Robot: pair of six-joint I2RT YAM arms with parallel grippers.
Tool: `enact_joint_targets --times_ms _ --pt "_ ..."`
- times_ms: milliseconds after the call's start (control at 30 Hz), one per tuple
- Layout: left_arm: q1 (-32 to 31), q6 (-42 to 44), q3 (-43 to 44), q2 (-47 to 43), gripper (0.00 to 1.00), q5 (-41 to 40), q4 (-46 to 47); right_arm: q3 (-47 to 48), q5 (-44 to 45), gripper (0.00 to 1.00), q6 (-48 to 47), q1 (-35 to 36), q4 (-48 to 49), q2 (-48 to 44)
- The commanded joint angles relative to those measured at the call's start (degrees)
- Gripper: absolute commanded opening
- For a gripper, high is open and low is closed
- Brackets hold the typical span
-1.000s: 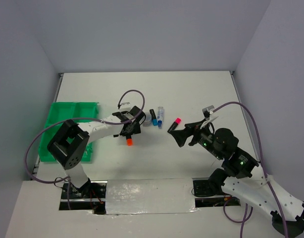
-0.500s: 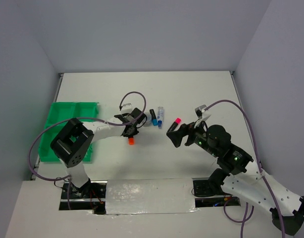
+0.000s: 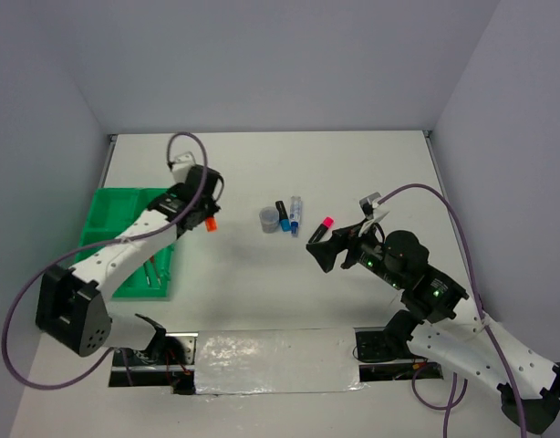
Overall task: Sort the stationery into containers
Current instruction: Place the pen in the storage box.
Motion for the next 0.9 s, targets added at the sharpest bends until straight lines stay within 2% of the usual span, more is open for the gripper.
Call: enact_joint_targets --times_ms 0,233,367,400,500,567,667,867 --pt "7.5 5.0 3.4 -5.0 0.0 -2.0 -3.8 1.0 -1.2 1.0 -1.2 -0.3 3.2 -0.5" --pt "23.7 12.4 6.5 -10.6 0.0 -1.7 -2.5 -1.1 -6.0 1.0 -3.0 -0.3 5.9 -2.3" --pt "32.1 15.3 7.8 -8.7 0.0 -3.6 0.4 -1.5 -6.3 1.0 -3.0 -0.3 5.9 -2.2" --pt "35.0 16.6 7.8 -6.8 0.04 -4.6 1.9 -1.7 -6.8 1.0 -3.0 -0.3 5.8 -2.2" --pt "40.2 20.0 6.6 -3.3 0.07 -2.3 9.1 -2.6 -7.8 1.0 -3.2 -0.3 6.1 -2.8" --pt "42.0 21.9 6.3 0.0 0.06 -1.6 13.3 -3.3 -8.5 1.0 -3.6 -0.3 6.2 -3.2" --pt "45.0 20.8 9.3 5.5 0.03 -2.6 12.3 -3.8 -8.5 1.0 -4.1 -0.4 5.8 -3.7" --pt "45.5 23.9 9.8 11.5 0.19 -5.4 17.6 -4.2 -10.1 1.0 -4.8 -0.3 4.9 -4.6"
